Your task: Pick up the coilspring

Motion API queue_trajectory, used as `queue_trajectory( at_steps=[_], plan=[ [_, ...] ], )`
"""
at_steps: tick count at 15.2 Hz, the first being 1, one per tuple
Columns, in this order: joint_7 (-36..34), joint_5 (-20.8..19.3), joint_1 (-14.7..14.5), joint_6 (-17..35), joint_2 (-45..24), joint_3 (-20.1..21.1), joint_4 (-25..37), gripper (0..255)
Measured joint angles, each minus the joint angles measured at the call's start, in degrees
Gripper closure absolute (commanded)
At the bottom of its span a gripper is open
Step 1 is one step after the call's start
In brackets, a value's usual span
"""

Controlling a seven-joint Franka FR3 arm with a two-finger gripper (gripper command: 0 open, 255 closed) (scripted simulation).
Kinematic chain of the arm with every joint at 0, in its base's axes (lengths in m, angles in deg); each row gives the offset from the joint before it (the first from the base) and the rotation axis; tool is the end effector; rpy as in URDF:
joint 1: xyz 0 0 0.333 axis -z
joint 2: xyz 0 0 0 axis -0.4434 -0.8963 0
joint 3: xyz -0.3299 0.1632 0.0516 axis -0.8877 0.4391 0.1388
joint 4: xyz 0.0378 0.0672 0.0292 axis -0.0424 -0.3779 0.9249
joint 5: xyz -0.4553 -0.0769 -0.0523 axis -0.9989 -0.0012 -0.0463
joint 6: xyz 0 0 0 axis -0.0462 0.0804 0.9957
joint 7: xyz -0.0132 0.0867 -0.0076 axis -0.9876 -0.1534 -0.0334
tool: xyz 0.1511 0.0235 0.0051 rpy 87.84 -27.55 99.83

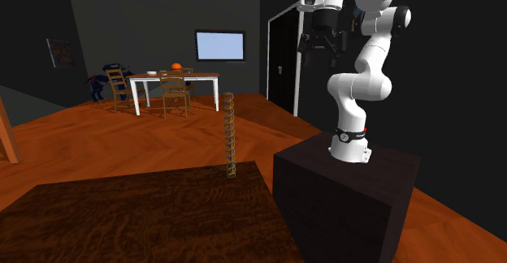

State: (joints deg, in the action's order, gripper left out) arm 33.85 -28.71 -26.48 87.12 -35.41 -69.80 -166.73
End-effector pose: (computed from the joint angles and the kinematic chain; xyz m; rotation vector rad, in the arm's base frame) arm 0.3451 -0.0091 0.5707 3.1148 0.0290 0.1129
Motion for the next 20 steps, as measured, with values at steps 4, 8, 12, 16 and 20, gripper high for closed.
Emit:
queue_trajectory(
  at_steps=[4, 8, 12, 16, 20],
  plan=[
    [2.55, -0.95, 0.34, 1.30, -4.28, -2.05, 2.20, 0],
    [7.22, -2.03, 0.64, 3.63, -13.00, -5.59, 7.10, 0],
    [12.21, -2.20, 0.78, 4.90, -22.58, -8.96, 13.89, 0],
    [17.05, -1.28, 0.88, 5.64, -32.25, -11.70, 21.11, 0],
    [22.33, 0.52, 1.57, 5.08, -42.47, -14.04, 30.02, 0]
  ],
)
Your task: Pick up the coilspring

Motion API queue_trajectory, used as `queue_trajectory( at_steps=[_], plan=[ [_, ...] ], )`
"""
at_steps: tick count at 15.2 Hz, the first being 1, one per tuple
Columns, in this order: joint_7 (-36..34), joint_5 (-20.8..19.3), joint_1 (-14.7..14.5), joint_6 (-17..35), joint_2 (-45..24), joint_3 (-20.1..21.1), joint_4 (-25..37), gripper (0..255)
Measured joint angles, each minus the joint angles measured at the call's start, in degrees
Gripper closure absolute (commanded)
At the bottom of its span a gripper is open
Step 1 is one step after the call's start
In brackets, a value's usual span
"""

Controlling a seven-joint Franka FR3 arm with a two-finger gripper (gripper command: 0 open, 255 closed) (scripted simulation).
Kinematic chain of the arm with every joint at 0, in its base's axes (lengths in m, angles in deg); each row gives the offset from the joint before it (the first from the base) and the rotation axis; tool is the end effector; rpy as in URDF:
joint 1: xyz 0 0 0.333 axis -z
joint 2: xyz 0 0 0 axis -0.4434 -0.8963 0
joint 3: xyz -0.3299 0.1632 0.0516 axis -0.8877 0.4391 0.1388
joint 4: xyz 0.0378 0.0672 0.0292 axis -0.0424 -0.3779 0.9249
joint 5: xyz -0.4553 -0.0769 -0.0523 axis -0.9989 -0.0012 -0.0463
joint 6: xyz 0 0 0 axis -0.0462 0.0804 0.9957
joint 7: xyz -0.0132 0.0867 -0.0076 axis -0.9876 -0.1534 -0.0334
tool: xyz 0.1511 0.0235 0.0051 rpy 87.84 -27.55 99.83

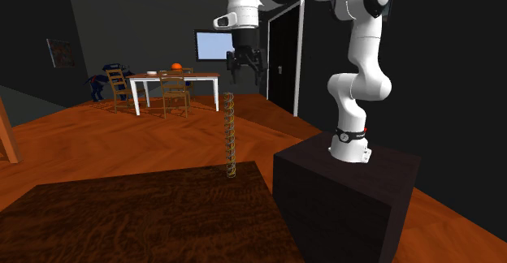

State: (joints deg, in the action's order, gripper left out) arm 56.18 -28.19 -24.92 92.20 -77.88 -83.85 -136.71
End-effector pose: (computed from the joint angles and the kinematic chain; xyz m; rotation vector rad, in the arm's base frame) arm 0.5733 -0.1730 0.5184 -3.1180 -0.2130 0.0880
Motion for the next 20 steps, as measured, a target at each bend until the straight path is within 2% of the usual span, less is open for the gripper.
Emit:
queue_trajectory(
  at_steps=[4, 12, 13, 20],
  plan=[
    [4.42, 2.16, 1.22, -2.09, -9.36, -1.32, 9.59, 0],
    [5.21, 2.73, 1.46, 2.75, -11.55, -1.38, 6.57, 0],
    [5.24, 2.75, 1.48, 3.00, -11.62, -1.38, 6.41, 255],
    [5.29, 2.74, 1.51, 3.34, -11.60, -1.42, 6.17, 255]
  ],
)
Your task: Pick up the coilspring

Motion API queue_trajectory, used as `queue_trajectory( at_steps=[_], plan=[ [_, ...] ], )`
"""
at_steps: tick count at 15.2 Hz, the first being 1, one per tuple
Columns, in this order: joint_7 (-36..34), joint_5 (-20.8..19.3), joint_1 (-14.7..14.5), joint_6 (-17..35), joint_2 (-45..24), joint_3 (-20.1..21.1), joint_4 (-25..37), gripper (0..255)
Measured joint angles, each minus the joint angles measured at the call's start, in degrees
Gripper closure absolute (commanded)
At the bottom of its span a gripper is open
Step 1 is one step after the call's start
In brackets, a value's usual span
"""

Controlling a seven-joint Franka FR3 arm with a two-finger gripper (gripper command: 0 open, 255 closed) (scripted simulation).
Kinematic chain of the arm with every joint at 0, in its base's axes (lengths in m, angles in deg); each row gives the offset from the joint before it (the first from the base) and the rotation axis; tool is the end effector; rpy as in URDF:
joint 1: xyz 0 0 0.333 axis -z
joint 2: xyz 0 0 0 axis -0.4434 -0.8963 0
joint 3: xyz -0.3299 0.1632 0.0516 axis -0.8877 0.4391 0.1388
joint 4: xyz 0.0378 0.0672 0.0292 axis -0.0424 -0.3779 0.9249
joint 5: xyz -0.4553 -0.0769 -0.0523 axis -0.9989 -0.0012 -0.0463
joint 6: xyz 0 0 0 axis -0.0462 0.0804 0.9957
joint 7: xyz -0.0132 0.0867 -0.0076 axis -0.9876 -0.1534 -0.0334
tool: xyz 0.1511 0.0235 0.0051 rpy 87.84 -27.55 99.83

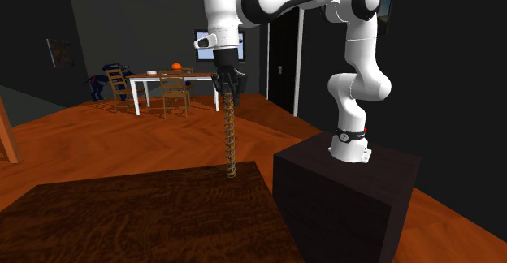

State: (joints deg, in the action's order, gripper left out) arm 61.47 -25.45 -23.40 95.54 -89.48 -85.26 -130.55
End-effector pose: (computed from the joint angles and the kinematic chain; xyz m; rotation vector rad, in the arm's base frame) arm 0.6278 -0.2082 0.4577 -3.1050 -0.2567 0.1326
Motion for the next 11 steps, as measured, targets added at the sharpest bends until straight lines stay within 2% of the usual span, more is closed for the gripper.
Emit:
queue_trajectory(
  at_steps=[4, 11],
  plan=[
    [-0.05, -0.01, -0.03, -0.42, 0.02, 0.02, 0.32, 255],
    [-0.11, -0.12, 0.00, -5.35, 0.35, -0.02, 4.93, 255]
  ],
)
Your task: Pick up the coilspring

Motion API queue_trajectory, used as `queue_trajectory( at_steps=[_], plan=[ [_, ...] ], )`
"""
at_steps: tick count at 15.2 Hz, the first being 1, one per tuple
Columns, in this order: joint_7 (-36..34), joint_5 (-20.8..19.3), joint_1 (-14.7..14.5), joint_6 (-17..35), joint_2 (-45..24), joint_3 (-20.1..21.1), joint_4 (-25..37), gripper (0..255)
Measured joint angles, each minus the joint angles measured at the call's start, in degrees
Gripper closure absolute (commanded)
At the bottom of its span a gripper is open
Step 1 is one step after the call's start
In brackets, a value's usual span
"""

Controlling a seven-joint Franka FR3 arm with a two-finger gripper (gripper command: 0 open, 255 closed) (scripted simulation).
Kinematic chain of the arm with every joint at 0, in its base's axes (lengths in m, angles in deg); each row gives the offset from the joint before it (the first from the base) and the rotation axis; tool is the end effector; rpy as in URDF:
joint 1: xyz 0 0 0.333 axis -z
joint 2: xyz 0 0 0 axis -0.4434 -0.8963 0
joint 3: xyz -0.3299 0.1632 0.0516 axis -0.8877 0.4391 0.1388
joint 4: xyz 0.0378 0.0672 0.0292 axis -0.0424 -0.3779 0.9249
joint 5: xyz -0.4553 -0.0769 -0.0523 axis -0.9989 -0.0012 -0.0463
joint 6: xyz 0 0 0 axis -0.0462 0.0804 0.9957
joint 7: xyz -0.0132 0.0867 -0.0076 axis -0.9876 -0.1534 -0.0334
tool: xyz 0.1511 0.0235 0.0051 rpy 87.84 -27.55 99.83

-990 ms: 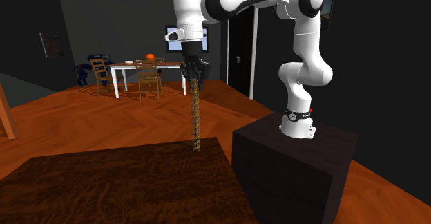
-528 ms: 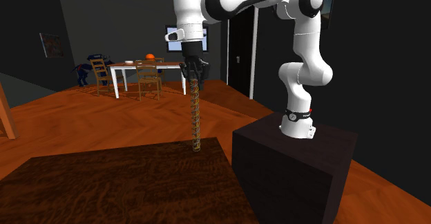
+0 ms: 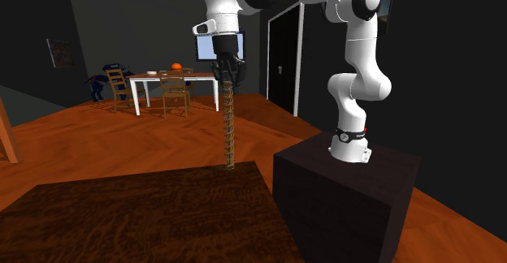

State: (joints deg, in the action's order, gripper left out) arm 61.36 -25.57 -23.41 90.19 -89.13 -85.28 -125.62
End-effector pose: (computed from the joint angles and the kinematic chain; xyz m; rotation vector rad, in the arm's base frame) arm 0.6305 -0.2080 0.5007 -3.1042 -0.2571 0.1347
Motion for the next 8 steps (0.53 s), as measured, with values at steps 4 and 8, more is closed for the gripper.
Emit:
queue_trajectory(
  at_steps=[4, 8],
  plan=[
    [0.04, -0.03, 0.06, -2.87, 0.07, -0.05, 2.80, 255],
    [0.13, -0.02, 0.15, -5.71, -0.02, -0.11, 5.73, 255]
  ],
)
